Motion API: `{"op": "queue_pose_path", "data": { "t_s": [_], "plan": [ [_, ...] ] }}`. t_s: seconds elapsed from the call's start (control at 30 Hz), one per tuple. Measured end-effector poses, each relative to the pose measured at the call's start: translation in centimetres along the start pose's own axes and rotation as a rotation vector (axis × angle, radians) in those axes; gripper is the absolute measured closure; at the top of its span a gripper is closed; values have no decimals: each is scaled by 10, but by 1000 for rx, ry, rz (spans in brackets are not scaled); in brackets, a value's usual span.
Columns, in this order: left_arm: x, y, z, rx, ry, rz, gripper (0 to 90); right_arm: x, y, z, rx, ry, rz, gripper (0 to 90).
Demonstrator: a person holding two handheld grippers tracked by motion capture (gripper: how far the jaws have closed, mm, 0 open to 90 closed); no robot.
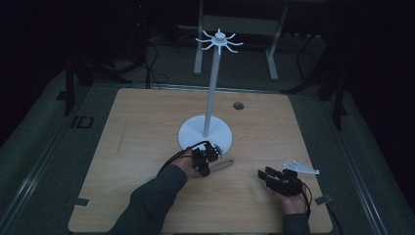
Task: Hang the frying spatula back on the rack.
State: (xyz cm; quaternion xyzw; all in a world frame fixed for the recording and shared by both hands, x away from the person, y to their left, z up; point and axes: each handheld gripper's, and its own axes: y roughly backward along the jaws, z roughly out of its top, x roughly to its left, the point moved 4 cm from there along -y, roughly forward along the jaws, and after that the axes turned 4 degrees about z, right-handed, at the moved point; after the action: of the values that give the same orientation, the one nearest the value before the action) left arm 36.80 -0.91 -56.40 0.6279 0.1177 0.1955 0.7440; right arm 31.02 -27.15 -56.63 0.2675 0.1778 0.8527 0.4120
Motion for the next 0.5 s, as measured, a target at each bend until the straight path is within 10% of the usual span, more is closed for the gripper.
{"op": "queue_pose_path", "data": {
  "t_s": [0.5],
  "plan": [
    [-5, 7, -3, -51, 6, 55, 746, -4, 2, 0, -14, -15, -24, 545]
  ]
}}
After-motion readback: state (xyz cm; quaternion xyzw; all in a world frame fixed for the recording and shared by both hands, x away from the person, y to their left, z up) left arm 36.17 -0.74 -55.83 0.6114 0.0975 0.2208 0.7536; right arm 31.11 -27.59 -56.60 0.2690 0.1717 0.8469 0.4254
